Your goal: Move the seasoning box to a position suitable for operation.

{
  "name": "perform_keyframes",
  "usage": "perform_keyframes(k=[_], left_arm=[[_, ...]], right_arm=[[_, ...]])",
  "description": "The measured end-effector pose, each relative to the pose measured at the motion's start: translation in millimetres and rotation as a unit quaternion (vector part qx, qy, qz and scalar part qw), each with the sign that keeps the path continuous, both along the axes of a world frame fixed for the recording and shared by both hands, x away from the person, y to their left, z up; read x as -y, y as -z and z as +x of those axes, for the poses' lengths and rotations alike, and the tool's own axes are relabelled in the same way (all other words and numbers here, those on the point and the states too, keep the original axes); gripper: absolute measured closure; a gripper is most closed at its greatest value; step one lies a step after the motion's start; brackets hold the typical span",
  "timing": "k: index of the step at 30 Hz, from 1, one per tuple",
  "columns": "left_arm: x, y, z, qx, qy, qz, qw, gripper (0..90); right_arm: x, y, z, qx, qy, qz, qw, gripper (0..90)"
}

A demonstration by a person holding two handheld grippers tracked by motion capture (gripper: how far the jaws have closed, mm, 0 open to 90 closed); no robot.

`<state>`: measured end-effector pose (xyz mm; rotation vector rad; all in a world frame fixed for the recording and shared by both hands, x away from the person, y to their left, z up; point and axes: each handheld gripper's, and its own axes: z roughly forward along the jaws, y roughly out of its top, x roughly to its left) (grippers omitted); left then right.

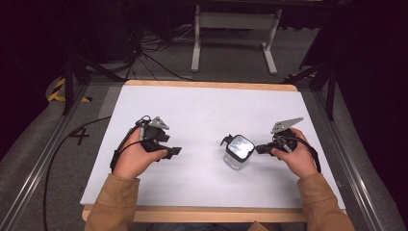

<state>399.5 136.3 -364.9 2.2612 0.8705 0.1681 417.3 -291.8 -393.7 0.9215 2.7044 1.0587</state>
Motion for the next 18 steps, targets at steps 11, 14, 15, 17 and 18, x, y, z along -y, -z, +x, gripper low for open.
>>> perform_keyframes(k=[11,14,15,17,18], left_arm=[[3.2,3.2,-3.1,-0.004,0.005,0.012,0.9999,32.8],[1.0,1.7,-3.6,-0.006,0.002,0.015,0.9999,32.7],[0.9,2.0,-3.5,-0.004,0.001,0.013,0.9999,32.7],[1.0,2.0,-3.3,-0.003,0.002,0.011,0.9999,32.6],[1.4,2.2,-3.3,-0.005,0.001,0.011,0.9999,32.6]], right_arm=[[-8.2,14.1,6.7,-0.005,-0.011,0.005,0.9999,90.0],[-8.6,14.9,7.4,-0.003,-0.014,0.007,0.9999,90.0],[-8.6,15.1,7.4,-0.002,-0.015,0.007,0.9999,90.0],[-8.6,15.4,7.3,-0.003,-0.016,0.007,0.9998,90.0],[-8.8,15.7,7.1,-0.004,-0.016,0.005,0.9999,90.0]])
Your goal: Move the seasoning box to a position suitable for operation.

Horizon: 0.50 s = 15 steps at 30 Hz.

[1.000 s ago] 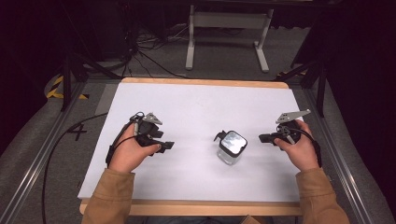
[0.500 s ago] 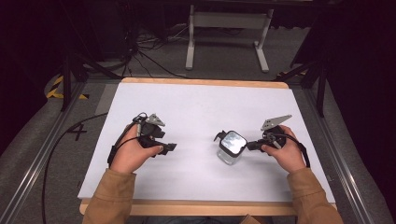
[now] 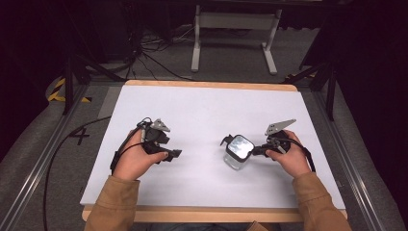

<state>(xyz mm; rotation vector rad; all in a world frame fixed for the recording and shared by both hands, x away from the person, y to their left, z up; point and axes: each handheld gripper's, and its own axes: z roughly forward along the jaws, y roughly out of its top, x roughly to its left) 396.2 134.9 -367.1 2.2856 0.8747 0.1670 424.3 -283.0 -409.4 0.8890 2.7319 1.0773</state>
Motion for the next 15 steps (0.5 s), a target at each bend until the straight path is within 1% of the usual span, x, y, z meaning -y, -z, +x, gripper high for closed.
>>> perform_keyframes(k=[2,4,7,8,14,15], left_arm=[[0.8,1.0,0.4,0.001,0.002,-0.001,1.0,32.6],[1.4,1.4,1.1,0.0,0.004,0.002,1.0,32.6],[1.7,1.3,1.9,-0.002,0.007,0.003,1.0,32.5],[2.4,1.5,2.1,0.0,0.005,0.0,1.0,32.5],[6.9,1.3,4.1,0.0,0.01,0.001,0.9999,32.5],[7.8,1.5,4.4,-0.001,0.012,0.0,0.9999,32.5]], right_arm=[[-0.4,0.3,-0.1,0.002,0.0,-0.003,1.0,90.0],[-1.2,0.3,-0.6,0.002,-0.002,-0.01,0.9999,90.0],[-1.6,0.5,-1.5,-0.004,-0.003,-0.014,0.9999,90.0],[-1.7,0.6,-2.1,-0.004,-0.003,-0.015,0.9999,90.0],[-4.4,1.7,-6.4,-0.006,-0.018,-0.019,0.9996,90.0],[-5.5,1.5,-7.5,-0.01,-0.021,-0.018,0.9996,90.0]])
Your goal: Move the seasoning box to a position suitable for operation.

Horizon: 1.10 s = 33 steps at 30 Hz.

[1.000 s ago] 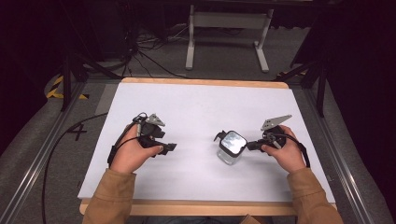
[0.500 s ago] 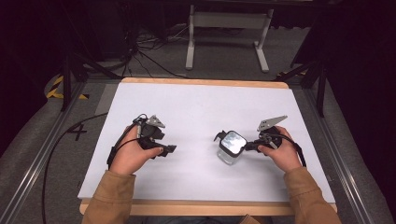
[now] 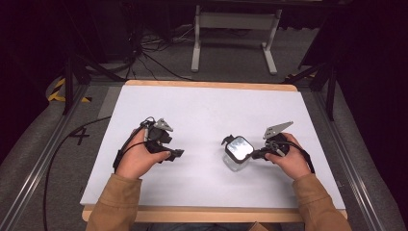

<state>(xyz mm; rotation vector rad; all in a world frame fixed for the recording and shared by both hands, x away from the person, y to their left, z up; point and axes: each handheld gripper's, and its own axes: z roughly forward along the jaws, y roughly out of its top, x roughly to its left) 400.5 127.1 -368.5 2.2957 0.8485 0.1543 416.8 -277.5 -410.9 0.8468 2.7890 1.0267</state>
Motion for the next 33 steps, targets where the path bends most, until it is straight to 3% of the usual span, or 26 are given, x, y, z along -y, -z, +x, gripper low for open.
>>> perform_keyframes(k=[15,18,22,24,26,29,33], left_arm=[[10.1,-0.6,5.1,0.001,0.017,0.002,0.9999,32.5],[11.9,-0.8,6.1,0.002,0.02,-0.002,0.9998,32.7],[14.7,-0.8,7.3,-0.011,0.041,-0.011,0.999,38.7],[17.4,-0.7,7.8,-0.006,0.046,-0.024,0.9987,40.4],[18.0,-1.4,8.1,-0.005,0.047,-0.032,0.9984,40.8],[18.6,-2.3,9.2,0.012,0.043,-0.048,0.9978,44.3],[19.1,-7.0,10.7,0.014,0.038,-0.032,0.9987,45.8]], right_arm=[[-15.8,2.5,-14.6,-0.009,-0.036,-0.025,0.999,90.0],[-19.4,5.3,-16.8,-0.011,-0.041,-0.033,0.9986,90.0],[-23.1,8.7,-19.1,-0.014,-0.045,-0.042,0.998,90.0],[-24.8,10.1,-20.6,-0.017,-0.048,-0.044,0.9977,90.0],[-25.2,10.3,-21.2,-0.018,-0.049,-0.044,0.9977,90.0],[-25.0,10.2,-22.9,-0.017,-0.049,-0.04,0.9979,90.0],[-13.8,-1.4,-24.8,0.001,-0.026,-0.029,0.9992,90.0]])
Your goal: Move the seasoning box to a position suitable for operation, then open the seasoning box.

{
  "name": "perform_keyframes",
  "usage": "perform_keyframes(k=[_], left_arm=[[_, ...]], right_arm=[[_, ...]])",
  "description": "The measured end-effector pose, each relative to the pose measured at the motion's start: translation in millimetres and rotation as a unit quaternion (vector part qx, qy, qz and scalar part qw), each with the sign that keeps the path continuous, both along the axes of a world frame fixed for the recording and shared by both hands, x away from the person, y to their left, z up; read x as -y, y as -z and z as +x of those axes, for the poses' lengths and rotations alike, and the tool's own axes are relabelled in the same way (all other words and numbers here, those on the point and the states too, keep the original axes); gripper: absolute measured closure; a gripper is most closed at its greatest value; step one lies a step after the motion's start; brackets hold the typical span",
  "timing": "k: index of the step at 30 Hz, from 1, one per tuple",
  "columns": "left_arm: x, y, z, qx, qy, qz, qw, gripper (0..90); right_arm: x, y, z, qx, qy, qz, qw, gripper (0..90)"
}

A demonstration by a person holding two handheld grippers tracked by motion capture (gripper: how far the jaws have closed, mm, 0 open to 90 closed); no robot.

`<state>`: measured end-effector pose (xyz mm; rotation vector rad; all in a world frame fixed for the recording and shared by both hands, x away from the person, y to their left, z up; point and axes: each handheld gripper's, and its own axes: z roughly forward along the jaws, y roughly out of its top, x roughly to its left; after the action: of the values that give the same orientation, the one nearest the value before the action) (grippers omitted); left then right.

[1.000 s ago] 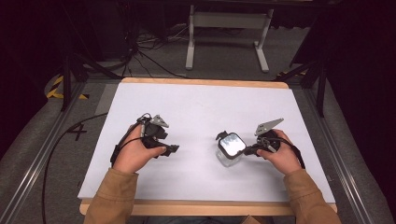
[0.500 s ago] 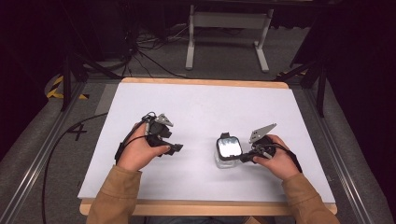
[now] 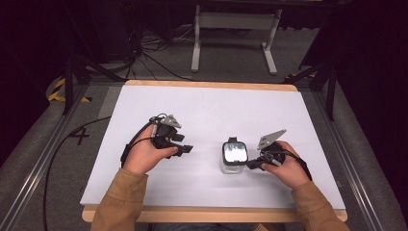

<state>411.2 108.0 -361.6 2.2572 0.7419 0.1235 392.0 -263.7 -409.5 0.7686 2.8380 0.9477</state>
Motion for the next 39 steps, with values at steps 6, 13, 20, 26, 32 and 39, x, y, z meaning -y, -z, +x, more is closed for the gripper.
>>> perform_keyframes(k=[6,13,20,26,32,39], left_arm=[[8.5,-16.3,-2.0,0.002,0.009,-0.038,0.9992,51.2],[36.5,-33.1,1.8,0.014,0.063,-0.05,0.9966,63.6],[66.3,-34.3,23.3,0.023,0.1,-0.057,0.9931,76.1],[88.8,-28.8,36.2,0.016,0.111,-0.054,0.9922,80.0],[111.1,-21.4,49.9,0.008,0.108,-0.052,0.9928,82.5],[127.8,-10.2,55.2,-0.004,0.117,-0.04,0.9923,83.2]], right_arm=[[24.3,-17.7,-3.8,0.024,0.037,0.019,0.9988,90.0],[44.8,-27.0,-12.4,0.038,0.071,0.038,0.9961,90.0],[56.8,-27.8,-20.7,0.038,0.087,0.047,0.9943,90.0],[60.4,-29.1,-23.1,0.038,0.089,0.054,0.9938,90.0],[58.2,-28.3,-21.4,0.039,0.081,0.056,0.9944,89.6],[56.5,-29.0,-20.4,0.04,0.076,0.056,0.9947,89.0]])
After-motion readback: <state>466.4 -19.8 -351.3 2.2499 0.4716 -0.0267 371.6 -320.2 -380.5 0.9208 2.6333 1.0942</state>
